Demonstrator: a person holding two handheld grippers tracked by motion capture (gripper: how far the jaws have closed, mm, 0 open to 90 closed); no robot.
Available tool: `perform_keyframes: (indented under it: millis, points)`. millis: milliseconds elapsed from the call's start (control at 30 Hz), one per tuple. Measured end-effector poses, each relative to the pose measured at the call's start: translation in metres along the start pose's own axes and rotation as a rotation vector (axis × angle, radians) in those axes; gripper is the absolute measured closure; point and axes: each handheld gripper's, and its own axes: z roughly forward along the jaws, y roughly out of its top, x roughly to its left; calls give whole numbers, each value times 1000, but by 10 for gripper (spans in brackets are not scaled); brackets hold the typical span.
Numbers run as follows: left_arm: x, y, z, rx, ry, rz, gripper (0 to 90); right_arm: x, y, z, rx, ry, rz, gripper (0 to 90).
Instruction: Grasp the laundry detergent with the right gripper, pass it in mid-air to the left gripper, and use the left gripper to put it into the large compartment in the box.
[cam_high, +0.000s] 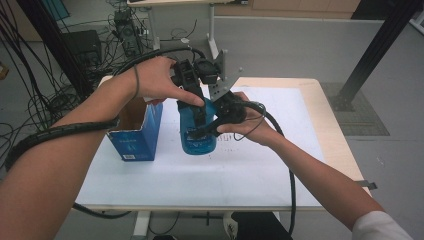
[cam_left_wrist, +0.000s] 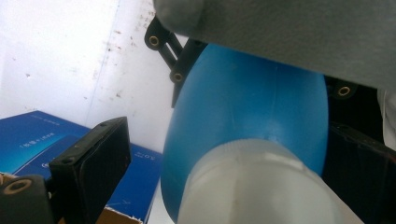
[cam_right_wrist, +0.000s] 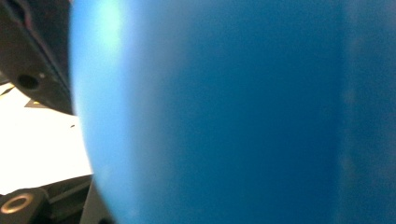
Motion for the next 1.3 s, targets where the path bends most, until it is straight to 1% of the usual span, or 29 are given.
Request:
perform_keyframes:
  millis: [33,67,167,233,267,300,367,500,533,600,633,667,733,967,1000,1133,1200,1233,1267,1300]
  points:
    - [-1,0,0,-8,1,-8,66,1,0,0,-3,5,11,443]
    - [0,0,0,-3,1,0,66,1,0,0,-3,4,11,443]
    - [0,1,0,0,2,4,66,1,0,-1,-2,3,10,443]
    - [-1,1,-1,-6,2,-3,66,1,0,-1,-2,3,10,443]
    - [-1,1,-1,-8,2,-3,67,0,0,-1,0,-2,2,443]
    - [-1,1,-1,-6,2,1,67,1,0,-1,-3,3,10,443]
    - [-1,1,-2,-5,3,2,67,0,0,-1,-1,-2,0,443]
    - [-1,1,-2,-4,4,2,67,0,0,-2,-1,-2,2,443]
    - [-1,1,-2,-7,4,-4,67,1,0,-2,-4,2,9,443]
    - [-1,2,-2,1,6,3,67,0,0,-2,-6,-1,-6,443]
    - [-1,2,-2,-3,7,0,67,0,0,-2,-5,-1,-5,443]
    - [-1,2,-2,1,7,4,67,0,0,-2,-4,-2,-5,443]
    - [-1,3,-2,0,8,5,67,1,1,-3,-4,1,10,443]
    - [-2,3,-2,-6,8,-2,67,1,1,-3,-4,1,7,443]
    - [-1,3,-2,-1,8,5,67,1,1,-3,-5,0,8,443]
    - [-1,2,-2,2,10,7,67,0,1,-3,-5,1,10,443]
    - [-1,2,-3,1,9,4,67,0,1,-3,-3,-4,0,443]
    - [-1,2,-2,-6,9,-4,68,-1,1,-3,-6,-3,-5,443]
    - [-1,2,-2,-4,8,-5,67,0,1,-3,-6,0,7,443]
    - [-1,2,-2,-3,9,-4,68,0,1,-2,-10,2,1,443]
